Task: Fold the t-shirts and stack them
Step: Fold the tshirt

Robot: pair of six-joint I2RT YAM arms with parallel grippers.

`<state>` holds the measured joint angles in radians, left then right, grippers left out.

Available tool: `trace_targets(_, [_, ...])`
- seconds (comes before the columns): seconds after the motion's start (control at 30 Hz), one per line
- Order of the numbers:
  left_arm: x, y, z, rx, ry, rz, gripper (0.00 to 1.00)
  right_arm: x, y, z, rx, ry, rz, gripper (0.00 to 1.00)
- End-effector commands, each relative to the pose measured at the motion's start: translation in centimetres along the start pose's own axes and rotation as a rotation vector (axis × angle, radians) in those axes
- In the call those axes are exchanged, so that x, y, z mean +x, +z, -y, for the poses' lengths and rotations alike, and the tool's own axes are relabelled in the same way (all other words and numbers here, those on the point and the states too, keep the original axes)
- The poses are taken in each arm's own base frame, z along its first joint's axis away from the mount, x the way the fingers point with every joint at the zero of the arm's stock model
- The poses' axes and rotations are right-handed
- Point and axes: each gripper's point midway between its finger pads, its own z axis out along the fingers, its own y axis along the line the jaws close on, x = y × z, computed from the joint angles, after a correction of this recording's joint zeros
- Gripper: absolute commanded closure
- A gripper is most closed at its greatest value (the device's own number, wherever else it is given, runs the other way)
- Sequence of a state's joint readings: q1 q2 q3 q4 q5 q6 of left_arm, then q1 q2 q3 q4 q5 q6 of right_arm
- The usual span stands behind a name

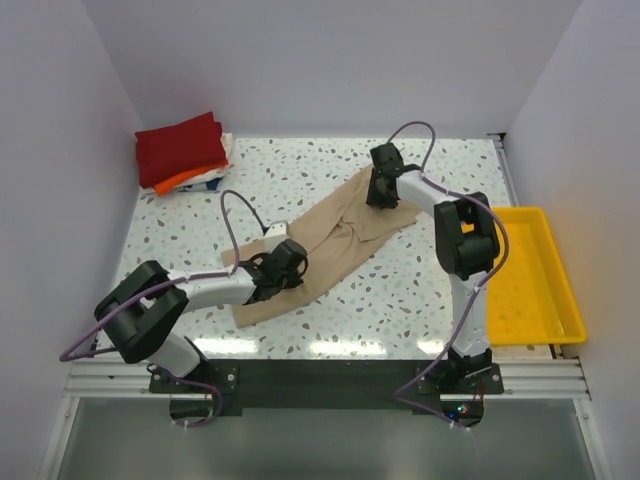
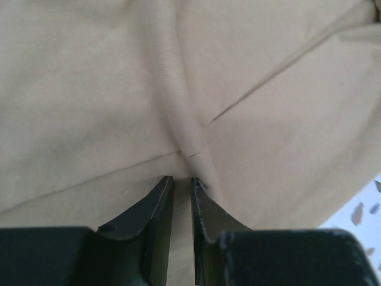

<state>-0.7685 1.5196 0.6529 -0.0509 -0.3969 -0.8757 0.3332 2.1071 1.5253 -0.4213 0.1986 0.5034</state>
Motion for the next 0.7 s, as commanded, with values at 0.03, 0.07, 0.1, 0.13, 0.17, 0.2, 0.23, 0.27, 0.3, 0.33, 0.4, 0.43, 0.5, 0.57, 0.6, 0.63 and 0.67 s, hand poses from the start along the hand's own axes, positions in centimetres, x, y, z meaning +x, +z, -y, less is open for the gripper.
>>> trace_targets(0.03, [5.9, -1.7, 2.6, 0.038, -0.026, -0.177, 0.77, -2.4, 2.6, -2.0, -0.022, -0.118, -0.023, 0.62])
trace_targets(0.07, [5.8, -2.0, 4.3, 0.074, -0.033, -0.178, 0.77, -1.3, 4.2, -2.1, -0.029, -0.142, -0.068, 0.61])
trace_targets(0.1, [6.8, -2.5, 5.6, 0.095, -0.023, -0.196, 0.76, -1.8, 4.5, -2.7, -0.038, -0.151, -0.066, 0.61])
trace_targets(0.13, [6.9, -2.8, 6.7, 0.116, -0.018, -0.200, 0.76, -3.8, 4.3, -3.8, -0.064, -0.155, -0.028, 0.61])
trace_targets(0.17, [6.0, -3.3, 8.6, 0.150, -0.018, -0.187, 0.76, -3.0, 5.3, -3.7, -0.059, -0.180, -0.062, 0.61])
trace_targets(0.2, [5.8, -3.5, 9.4, 0.164, 0.001, -0.184, 0.74, -3.3, 5.6, -4.0, -0.065, -0.187, -0.063, 0.61])
trace_targets(0.23, [5.3, -3.7, 9.9, 0.169, 0.009, -0.175, 0.73, -5.0, 5.1, -4.7, -0.075, -0.197, -0.029, 0.61])
trace_targets(0.27, [4.1, -4.2, 10.8, 0.178, 0.012, -0.155, 0.70, -4.9, 5.0, -4.6, -0.068, -0.206, -0.045, 0.61])
trace_targets(0.3, [2.7, -4.3, 10.8, 0.162, 0.031, -0.106, 0.65, -5.3, 4.9, -4.9, -0.081, -0.212, -0.039, 0.60])
trace_targets(0.33, [1.7, -4.5, 10.6, 0.146, 0.042, -0.077, 0.63, -6.0, 4.5, -5.2, -0.092, -0.212, -0.022, 0.60])
trace_targets(0.4, [-0.8, -5.0, 10.0, 0.115, 0.068, -0.007, 0.58, -7.3, 2.9, -6.0, -0.124, -0.207, 0.012, 0.59])
trace_targets(0.43, [-1.5, -5.1, 9.7, 0.108, 0.073, 0.008, 0.58, -7.8, 2.3, -6.2, -0.136, -0.208, 0.026, 0.57])
trace_targets(0.5, [-2.6, -5.4, 8.6, 0.078, 0.104, 0.039, 0.57, -9.3, 0.3, -6.9, -0.169, -0.197, 0.066, 0.54])
trace_targets(0.57, [-2.7, -5.6, 7.8, 0.061, 0.153, 0.046, 0.57, -9.9, -1.0, -7.2, -0.183, -0.178, 0.080, 0.53])
trace_targets(0.6, [-2.8, -5.7, 7.4, 0.046, 0.174, 0.048, 0.57, -10.2, -1.7, -7.3, -0.189, -0.169, 0.089, 0.53])
trace_targets(0.63, [-2.5, -5.7, 7.2, 0.048, 0.192, 0.039, 0.58, -10.4, -2.6, -7.1, -0.190, -0.156, 0.096, 0.53])
trace_targets(0.67, [-1.9, -5.5, 7.1, 0.066, 0.215, 0.025, 0.59, -10.5, -3.1, -7.1, -0.191, -0.132, 0.099, 0.53])
